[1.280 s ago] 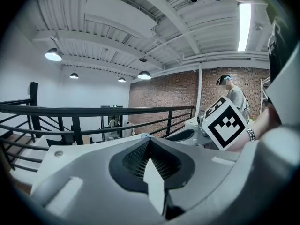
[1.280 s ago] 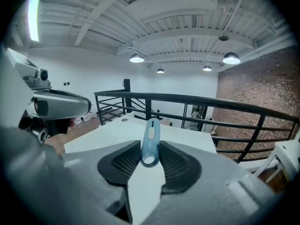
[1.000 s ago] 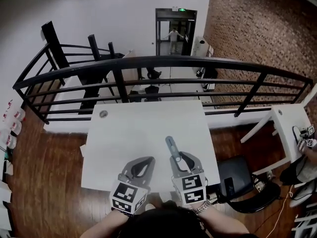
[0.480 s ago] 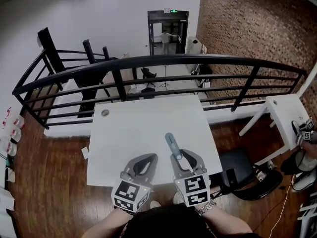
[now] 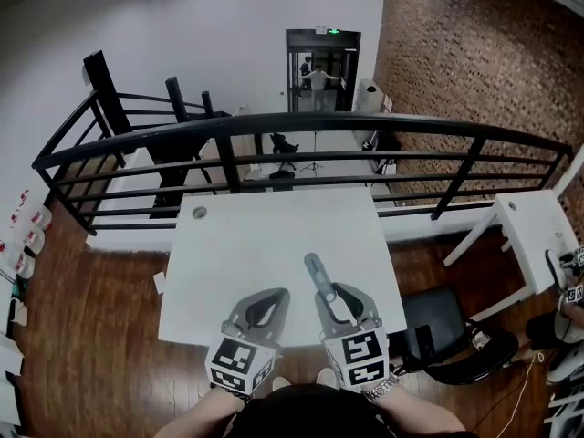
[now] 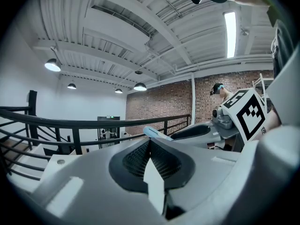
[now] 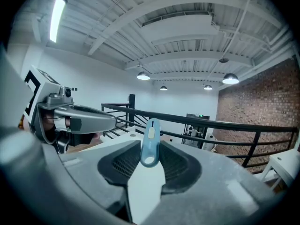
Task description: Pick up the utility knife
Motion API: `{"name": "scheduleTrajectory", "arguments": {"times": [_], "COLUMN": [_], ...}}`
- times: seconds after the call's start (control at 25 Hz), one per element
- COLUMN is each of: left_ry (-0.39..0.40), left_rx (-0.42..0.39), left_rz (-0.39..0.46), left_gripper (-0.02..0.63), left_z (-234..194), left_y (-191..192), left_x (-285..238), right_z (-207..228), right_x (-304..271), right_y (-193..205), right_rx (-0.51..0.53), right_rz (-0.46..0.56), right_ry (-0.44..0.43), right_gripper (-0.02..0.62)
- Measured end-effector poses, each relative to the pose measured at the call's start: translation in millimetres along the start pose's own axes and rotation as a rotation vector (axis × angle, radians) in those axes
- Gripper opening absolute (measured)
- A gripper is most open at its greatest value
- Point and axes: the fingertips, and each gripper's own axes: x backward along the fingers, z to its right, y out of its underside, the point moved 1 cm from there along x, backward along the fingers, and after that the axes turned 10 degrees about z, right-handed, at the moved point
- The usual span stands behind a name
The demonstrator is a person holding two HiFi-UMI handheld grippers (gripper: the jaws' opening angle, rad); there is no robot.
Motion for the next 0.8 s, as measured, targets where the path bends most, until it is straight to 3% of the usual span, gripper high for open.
{"name": "scheduleTrajectory", "arguments": {"times": [0.8], "left_ry": [-0.027], "left_rx": [-0.016], "left_rz": [0.008], "left_gripper": [0.017], "left_z": [4.2], "left_y": [-3.0], "left_x": [-13.5], "right_z": [8.3], "right_x": [-5.7], "right_y": [-3.9], "right_rx": [0.018], "right_rz": [0.025], "right_ry": [-0.047], "right_gripper": [0.118]}}
